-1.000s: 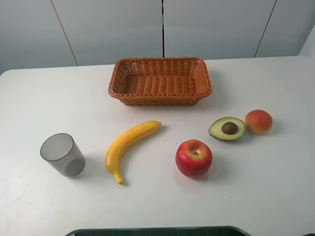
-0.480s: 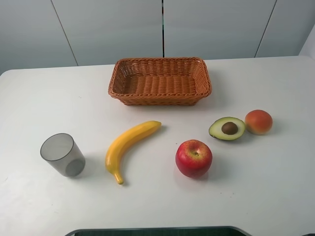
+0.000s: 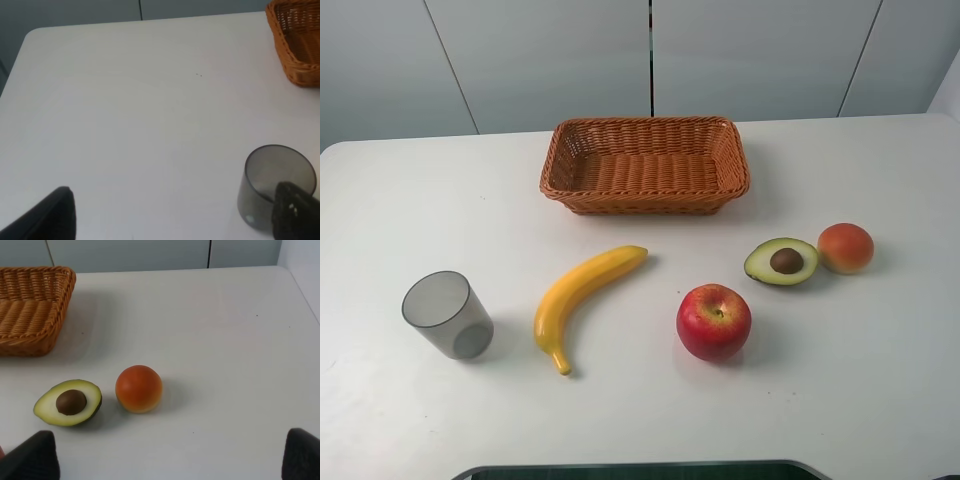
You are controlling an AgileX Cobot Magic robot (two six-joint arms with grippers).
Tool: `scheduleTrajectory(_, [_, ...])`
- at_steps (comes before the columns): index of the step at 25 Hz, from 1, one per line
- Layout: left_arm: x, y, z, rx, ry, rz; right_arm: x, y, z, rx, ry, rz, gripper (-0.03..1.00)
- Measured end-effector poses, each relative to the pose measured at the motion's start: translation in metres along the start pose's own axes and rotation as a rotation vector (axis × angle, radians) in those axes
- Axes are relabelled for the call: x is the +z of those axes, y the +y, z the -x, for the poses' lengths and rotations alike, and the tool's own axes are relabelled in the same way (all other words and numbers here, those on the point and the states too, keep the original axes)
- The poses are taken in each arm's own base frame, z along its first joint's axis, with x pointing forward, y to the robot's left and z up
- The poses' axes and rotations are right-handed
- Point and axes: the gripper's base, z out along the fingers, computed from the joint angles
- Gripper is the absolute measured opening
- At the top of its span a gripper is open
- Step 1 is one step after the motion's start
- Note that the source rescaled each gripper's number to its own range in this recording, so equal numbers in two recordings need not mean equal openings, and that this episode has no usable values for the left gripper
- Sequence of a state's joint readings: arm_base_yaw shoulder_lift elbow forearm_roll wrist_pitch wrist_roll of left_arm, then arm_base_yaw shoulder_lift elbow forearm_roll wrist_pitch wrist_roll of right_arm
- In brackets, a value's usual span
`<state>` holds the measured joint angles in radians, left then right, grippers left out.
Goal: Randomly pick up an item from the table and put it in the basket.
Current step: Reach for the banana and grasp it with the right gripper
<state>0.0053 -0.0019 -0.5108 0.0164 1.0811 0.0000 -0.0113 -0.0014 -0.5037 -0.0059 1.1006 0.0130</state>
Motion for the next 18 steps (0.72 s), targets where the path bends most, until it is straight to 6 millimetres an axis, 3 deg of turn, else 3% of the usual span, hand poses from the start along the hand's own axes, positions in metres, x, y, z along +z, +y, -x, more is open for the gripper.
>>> scheduleTrajectory(11, [0.000, 0.000, 0.000, 0.000, 0.000, 0.000, 0.001, 0.001, 0.001, 0.007, 0.031, 0.009, 0.94])
scheduleTrajectory(14, [0.000, 0.000, 0.000, 0.000, 0.000, 0.000, 0.004, 0.001, 0.018, 0.008, 0.119, -0.014, 0.94])
scheduleTrajectory(18, [0.000, 0.000, 0.000, 0.000, 0.000, 0.000, 0.018, -0.003, 0.062, -0.003, 0.221, -0.073, 0.94])
